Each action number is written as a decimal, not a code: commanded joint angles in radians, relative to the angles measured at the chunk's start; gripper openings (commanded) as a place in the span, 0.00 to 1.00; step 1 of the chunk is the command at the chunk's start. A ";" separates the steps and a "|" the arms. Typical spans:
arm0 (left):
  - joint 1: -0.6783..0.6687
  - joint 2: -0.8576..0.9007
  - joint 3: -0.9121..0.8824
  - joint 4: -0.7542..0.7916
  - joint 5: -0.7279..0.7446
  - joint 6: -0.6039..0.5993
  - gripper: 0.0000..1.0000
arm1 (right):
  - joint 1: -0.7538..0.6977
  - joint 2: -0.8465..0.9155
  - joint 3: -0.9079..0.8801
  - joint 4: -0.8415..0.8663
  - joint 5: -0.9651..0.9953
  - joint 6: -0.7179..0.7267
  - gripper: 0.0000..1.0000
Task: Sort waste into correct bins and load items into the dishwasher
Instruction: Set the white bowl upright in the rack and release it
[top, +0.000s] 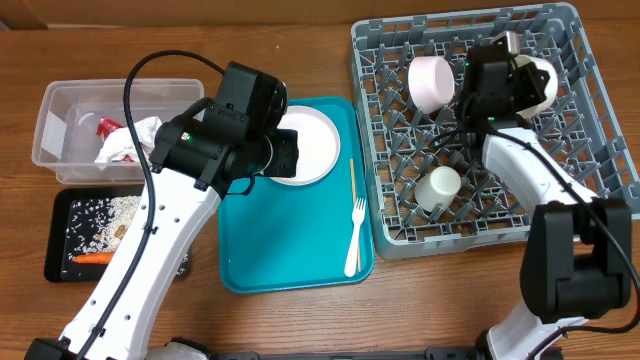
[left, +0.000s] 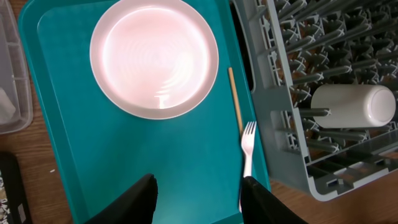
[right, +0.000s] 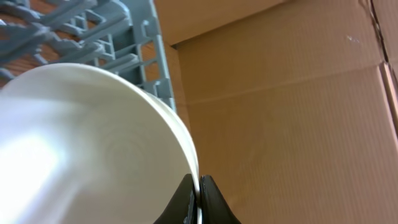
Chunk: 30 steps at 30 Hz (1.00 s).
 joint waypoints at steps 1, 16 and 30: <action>0.006 0.006 -0.005 -0.003 -0.030 0.023 0.46 | 0.030 0.009 -0.032 0.003 -0.017 -0.002 0.04; 0.006 0.006 -0.005 -0.010 -0.037 0.031 0.47 | 0.108 0.009 -0.050 -0.150 -0.028 0.250 0.24; 0.006 0.006 -0.005 -0.040 -0.036 0.031 0.51 | 0.201 -0.051 -0.048 -0.138 -0.026 0.319 0.95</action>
